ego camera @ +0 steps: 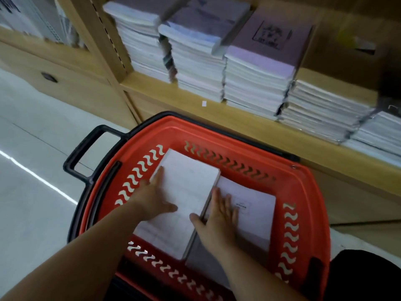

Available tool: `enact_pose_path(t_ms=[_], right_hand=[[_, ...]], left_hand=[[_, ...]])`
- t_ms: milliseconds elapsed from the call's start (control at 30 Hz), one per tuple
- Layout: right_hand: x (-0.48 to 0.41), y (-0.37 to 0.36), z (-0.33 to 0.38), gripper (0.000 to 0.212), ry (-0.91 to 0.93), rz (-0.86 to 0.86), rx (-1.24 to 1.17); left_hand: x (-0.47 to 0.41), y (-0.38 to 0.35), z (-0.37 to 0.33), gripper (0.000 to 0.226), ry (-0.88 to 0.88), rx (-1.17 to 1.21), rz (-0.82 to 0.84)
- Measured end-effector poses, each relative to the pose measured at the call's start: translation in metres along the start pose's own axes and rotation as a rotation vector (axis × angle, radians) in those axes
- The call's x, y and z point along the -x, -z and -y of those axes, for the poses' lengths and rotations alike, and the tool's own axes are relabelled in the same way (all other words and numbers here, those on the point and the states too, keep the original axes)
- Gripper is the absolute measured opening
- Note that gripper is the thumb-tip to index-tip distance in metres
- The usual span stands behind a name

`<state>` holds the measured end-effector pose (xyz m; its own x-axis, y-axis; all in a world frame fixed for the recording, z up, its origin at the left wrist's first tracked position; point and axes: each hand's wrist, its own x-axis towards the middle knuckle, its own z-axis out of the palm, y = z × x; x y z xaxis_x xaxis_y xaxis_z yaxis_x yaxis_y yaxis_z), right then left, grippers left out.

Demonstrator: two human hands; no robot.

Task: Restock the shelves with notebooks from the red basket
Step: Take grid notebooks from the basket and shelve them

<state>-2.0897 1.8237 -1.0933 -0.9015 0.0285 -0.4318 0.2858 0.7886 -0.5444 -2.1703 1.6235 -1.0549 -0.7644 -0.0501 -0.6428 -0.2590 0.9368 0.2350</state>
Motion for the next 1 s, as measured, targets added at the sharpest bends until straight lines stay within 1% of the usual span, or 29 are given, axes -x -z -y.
enact_pose_path(t_ms=[100, 200, 367, 467, 567, 700, 767, 833, 933, 1000], right_hand=[[-0.003, -0.005, -0.001, 0.100, -0.019, -0.026, 0.137], [-0.003, -0.010, 0.003, 0.095, -0.042, -0.039, 0.194], [-0.005, -0.015, 0.004, 0.088, -0.062, -0.057, 0.191], [-0.007, -0.015, 0.005, 0.085, -0.080, -0.028, 0.204], [-0.010, -0.008, 0.009, 0.084, -0.086, 0.020, 0.227], [-0.007, 0.010, 0.014, 0.086, -0.108, 0.121, 0.119], [-0.009, 0.015, 0.017, 0.088, -0.109, 0.133, 0.063], [-0.011, 0.018, 0.024, 0.095, -0.144, 0.166, -0.037], [-0.003, 0.020, 0.034, 0.112, -0.179, 0.240, -0.167], [-0.001, 0.024, 0.037, 0.113, -0.202, 0.316, -0.178]], left_hand=[[-0.009, -0.005, -0.003, 0.140, -0.007, -0.052, 0.010], [-0.011, -0.009, 0.000, 0.141, -0.019, -0.043, -0.012], [-0.013, -0.015, 0.004, 0.150, -0.023, 0.085, -0.064], [-0.015, -0.014, 0.005, 0.155, 0.008, 0.161, -0.062], [-0.015, -0.011, 0.005, 0.155, 0.037, 0.221, -0.056], [-0.012, -0.010, 0.003, 0.152, 0.089, 0.210, -0.039], [-0.008, -0.008, 0.000, 0.150, 0.126, 0.238, -0.037], [-0.004, -0.004, -0.006, 0.149, 0.152, 0.259, -0.034], [0.002, -0.001, -0.013, 0.150, 0.192, 0.267, -0.021], [0.003, 0.001, -0.017, 0.149, 0.217, 0.259, -0.001]])
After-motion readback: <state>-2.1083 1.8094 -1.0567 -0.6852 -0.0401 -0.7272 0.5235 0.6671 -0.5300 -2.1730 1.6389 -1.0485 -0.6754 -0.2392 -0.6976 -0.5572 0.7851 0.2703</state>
